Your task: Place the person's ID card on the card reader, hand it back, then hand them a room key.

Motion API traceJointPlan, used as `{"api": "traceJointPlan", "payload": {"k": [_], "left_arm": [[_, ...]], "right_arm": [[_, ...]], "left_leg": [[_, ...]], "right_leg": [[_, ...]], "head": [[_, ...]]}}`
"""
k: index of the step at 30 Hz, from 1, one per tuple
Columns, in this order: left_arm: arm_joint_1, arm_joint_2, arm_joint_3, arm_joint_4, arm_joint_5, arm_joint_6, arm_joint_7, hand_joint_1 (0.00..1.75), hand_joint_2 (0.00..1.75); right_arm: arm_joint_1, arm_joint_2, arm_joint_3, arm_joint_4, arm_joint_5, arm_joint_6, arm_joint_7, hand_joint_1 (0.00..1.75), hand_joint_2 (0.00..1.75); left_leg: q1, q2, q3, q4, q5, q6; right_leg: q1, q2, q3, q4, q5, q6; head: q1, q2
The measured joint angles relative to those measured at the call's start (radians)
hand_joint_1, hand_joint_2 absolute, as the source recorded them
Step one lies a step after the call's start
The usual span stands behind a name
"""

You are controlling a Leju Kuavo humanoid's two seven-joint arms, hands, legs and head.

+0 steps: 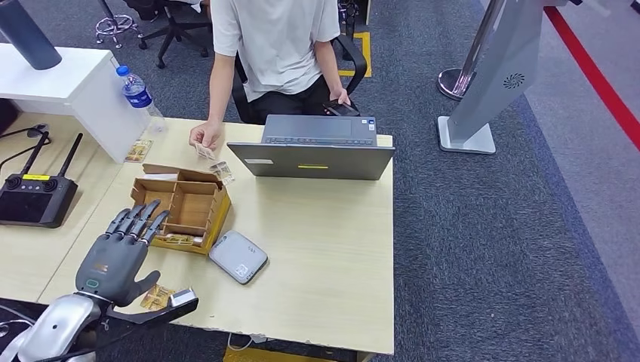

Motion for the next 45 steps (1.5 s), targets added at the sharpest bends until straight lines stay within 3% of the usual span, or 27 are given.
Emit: {"api": "traceJointPlan", "payload": {"k": [8, 18, 25, 32, 45], "left_arm": [[-0.037, -0.075, 0.04, 0.111, -0.006, 0.0, 0.014, 0.0, 1.75], [-0.086, -0.127, 0.077, 0.213, -0.026, 0.002, 0.021, 0.0, 1.75], [-0.129, -0.162, 0.085, 0.282, -0.076, 0.082, 0.001, 0.0, 1.75], [-0.156, -0.183, 0.087, 0.329, -0.102, 0.187, -0.059, 0.0, 1.75], [-0.175, -0.197, 0.087, 0.375, -0.104, 0.194, -0.079, 0.0, 1.75]], "right_arm": [[-0.002, 0.0, 0.002, 0.0, 0.025, 0.002, 0.003, 0.0, 0.0], [-0.005, 0.0, 0.003, 0.0, 0.042, 0.005, 0.006, 0.0, 0.0], [-0.007, 0.0, 0.008, 0.0, 0.065, 0.01, 0.005, 0.0, 0.0], [-0.007, 0.0, 0.009, 0.0, 0.076, 0.013, -0.003, 0.0, 0.0], [-0.008, 0.0, 0.009, 0.0, 0.092, 0.015, -0.004, 0.0, 0.0]], "left_leg": [[0.0, 0.0, 0.0, 0.0, 0.0, 0.0], [0.0, -0.001, 0.0, 0.0, 0.0, 0.0], [0.0, -0.001, 0.0, 0.0, 0.0, 0.0], [0.0, -0.001, 0.0, 0.0, 0.0, 0.0], [0.0, -0.001, 0.0, 0.0, 0.0, 0.0]], "right_leg": [[0.0, 0.0, 0.0, 0.0, 0.0, 0.0], [0.0, -0.001, 0.0, 0.0, 0.0, 0.0], [0.0, -0.001, 0.0, 0.0, 0.0, 0.0], [0.0, -0.001, 0.0, 0.0, 0.0, 0.0], [0.0, -0.001, 0.0, 0.0, 0.0, 0.0]], "head": [[0.0, 0.0], [0.001, 0.0], [0.001, 0.0], [0.001, 0.0], [0.001, 0.0]]}}
